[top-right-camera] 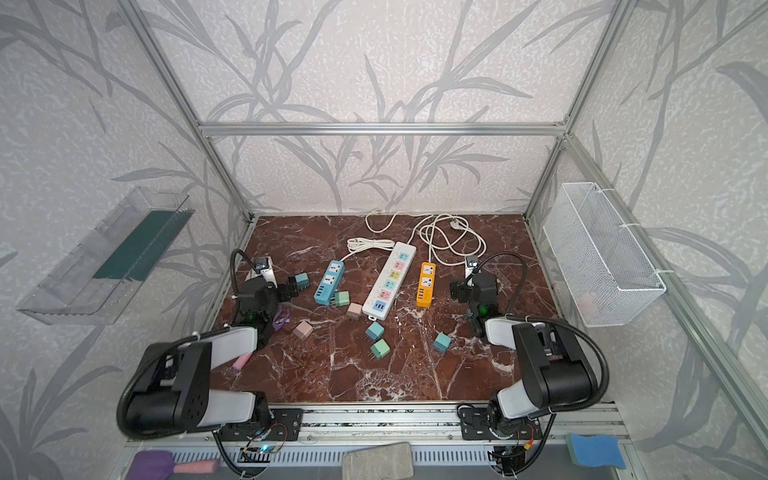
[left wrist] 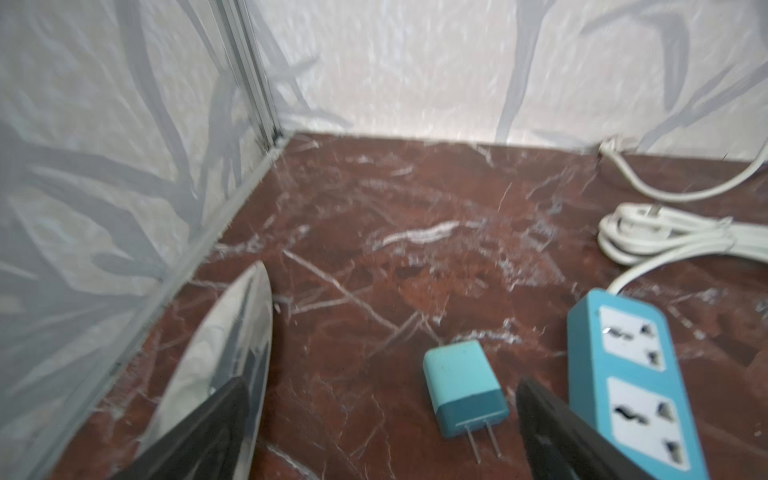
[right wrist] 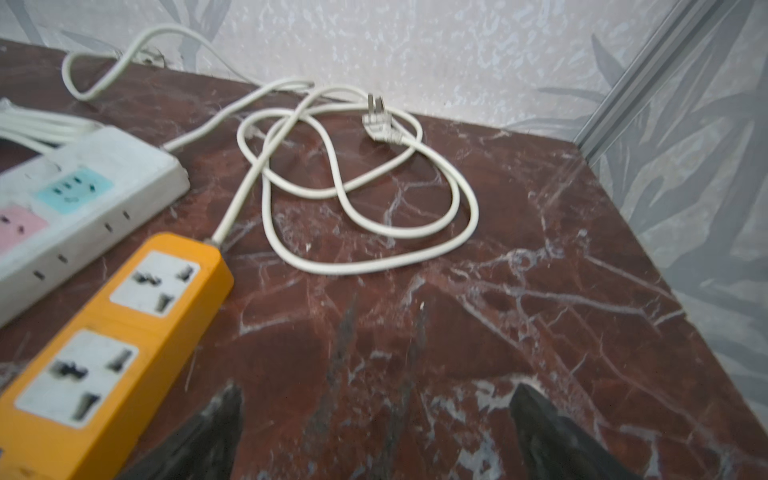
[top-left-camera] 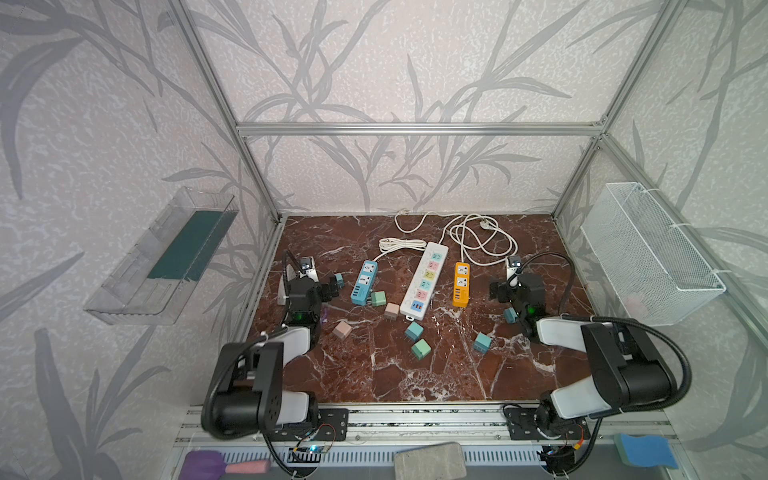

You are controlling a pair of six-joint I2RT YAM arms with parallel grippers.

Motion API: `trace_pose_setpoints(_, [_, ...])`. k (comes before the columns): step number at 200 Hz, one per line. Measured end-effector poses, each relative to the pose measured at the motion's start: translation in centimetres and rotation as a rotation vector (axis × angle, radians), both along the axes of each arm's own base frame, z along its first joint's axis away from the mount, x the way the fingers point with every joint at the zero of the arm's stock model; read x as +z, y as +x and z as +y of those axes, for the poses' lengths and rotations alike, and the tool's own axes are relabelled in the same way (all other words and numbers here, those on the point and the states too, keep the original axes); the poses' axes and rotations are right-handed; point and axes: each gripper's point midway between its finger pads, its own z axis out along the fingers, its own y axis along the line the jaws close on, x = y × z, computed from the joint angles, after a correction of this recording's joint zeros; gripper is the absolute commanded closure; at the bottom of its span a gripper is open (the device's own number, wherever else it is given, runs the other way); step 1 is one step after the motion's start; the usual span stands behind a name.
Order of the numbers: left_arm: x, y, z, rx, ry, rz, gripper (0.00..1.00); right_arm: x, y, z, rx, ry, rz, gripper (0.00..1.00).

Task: Insert the plug
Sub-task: 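Move right gripper above the yellow strip while left arm reaches toward teal adapters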

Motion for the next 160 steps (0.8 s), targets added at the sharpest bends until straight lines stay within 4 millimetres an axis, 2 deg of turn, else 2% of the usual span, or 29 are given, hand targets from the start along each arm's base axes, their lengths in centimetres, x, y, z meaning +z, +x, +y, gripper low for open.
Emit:
trace_pose_setpoints(8, [3.9, -0.2, 0.0, 0.029, -0.005, -0.080, 0.01, 2.6, 0.9, 0.4, -0.014, -0.001, -0.007, 0.01])
trace_pose_setpoints(22, [11.5, -0.8, 0.0, 0.081, -0.069, -0.244, 0.01, 8.6, 2.1, 1.1, -0.044, 0.052, -0.035, 0.01])
trace_pose_setpoints(26, [13.8, -1.1, -0.1, 0.088, -0.101, -0.289, 0.01, 10.3, 2.3, 1.4, -0.047, 0.078, -0.045, 0.01])
trace_pose_setpoints(40, [20.2, -2.2, -0.2, 0.094, -0.195, -0.390, 0.01, 15.8, 1.9, 1.9, -0.060, 0.184, -0.086, 0.01])
trace_pose_setpoints(47, [23.2, -3.1, -0.4, 0.077, -0.239, -0.437, 0.01, 17.6, 1.3, 1.9, -0.061, 0.248, -0.103, 0.01])
trace_pose_setpoints(53, [25.0, -3.8, -0.7, 0.058, -0.273, -0.468, 0.01, 18.6, 0.5, 2.0, -0.054, 0.305, -0.110, 0.01])
trace_pose_setpoints(62, [27.3, -5.1, -0.9, 0.026, -0.335, -0.523, 0.01, 18.9, -0.6, 1.8, -0.046, 0.376, -0.098, 0.00])
trace_pose_setpoints(70, [28.0, -5.9, -1.1, -0.001, -0.379, -0.544, 0.01, 18.2, -1.5, 1.9, -0.043, 0.419, -0.060, 0.04])
trace_pose_setpoints(82, [28.4, -6.7, -1.4, -0.042, -0.436, -0.554, 0.01, 16.3, -2.4, 1.7, -0.076, 0.451, 0.025, 0.04])
trace_pose_setpoints(103, [27.2, -5.8, -1.9, -0.076, -0.499, -0.498, 0.03, 11.4, -3.3, 2.9, -0.111, 0.442, 0.212, 0.04])
trace_pose_setpoints(121, [25.6, -3.8, -2.5, -0.083, -0.554, -0.401, 0.13, 7.5, -4.5, 4.5, -0.115, 0.382, 0.359, 0.03])
trace_pose_setpoints(145, [24.3, 0.3, -3.6, -0.087, -0.614, -0.259, 0.15, 3.8, -5.6, 6.2, -0.110, 0.306, 0.498, 0.03])
trace_pose_setpoints(160, [22.6, 2.8, -5.2, -0.098, -0.643, -0.171, 0.16, 1.8, -5.7, 7.2, -0.105, 0.273, 0.566, 0.02])
